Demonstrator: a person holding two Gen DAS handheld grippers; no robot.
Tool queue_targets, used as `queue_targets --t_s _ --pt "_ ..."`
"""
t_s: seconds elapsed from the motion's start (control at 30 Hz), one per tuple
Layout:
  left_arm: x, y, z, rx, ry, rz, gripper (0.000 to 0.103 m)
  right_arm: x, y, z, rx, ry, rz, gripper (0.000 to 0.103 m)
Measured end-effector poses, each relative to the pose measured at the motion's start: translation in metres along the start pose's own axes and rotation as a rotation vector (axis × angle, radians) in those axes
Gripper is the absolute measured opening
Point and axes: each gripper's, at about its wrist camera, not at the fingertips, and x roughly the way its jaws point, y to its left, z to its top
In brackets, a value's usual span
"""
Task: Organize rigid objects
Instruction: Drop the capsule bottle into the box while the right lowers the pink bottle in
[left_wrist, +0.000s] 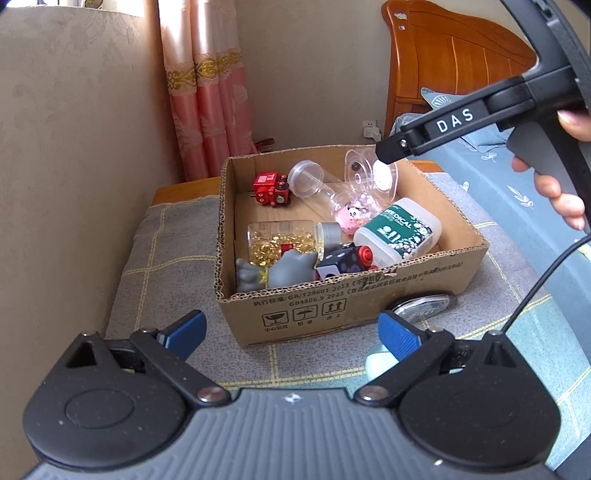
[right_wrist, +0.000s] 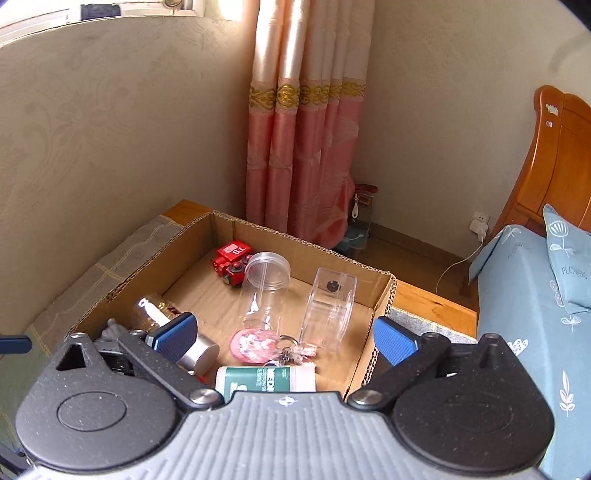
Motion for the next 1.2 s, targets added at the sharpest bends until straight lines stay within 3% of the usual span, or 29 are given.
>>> queue_targets --t_s 0.23,0.53,0.7,0.77,0.83,0.9,1.2 --pt "-0.004 -0.005 -0.003 0.009 0.0 -0.007 0.099 -0.021 0.011 -0.019 0.003 -0.011 0.018 0.103" --pt "-0.006 -0.007 -0.019 0.002 0.015 0.001 0.099 -0.04 0.015 -0.068 0.063 -0.04 0.012 0.103" --pt "0.003 -0.01 -0.032 0.014 0.054 0.004 0.099 -0.02 0.017 -0.105 0.149 0.006 0.017 0.103" --pt "0.005 -0.01 -0.035 0.017 0.065 0.009 0.099 -0.015 0.025 -0.117 0.14 -0.019 -0.039 0.103" --pt "0.006 -0.008 -0.038 0.02 0.071 0.016 0.099 -0.007 0.032 -0.122 0.141 0.029 -0.057 0.103" --pt "0.005 -0.005 -0.041 0.015 0.07 0.031 0.099 -0.008 0.037 -0.129 0.17 0.014 -0.087 0.103" --pt "0.005 0.014 -0.047 -0.027 0.072 0.065 0.099 0.028 0.039 -0.148 0.39 0.086 -0.029 0.103"
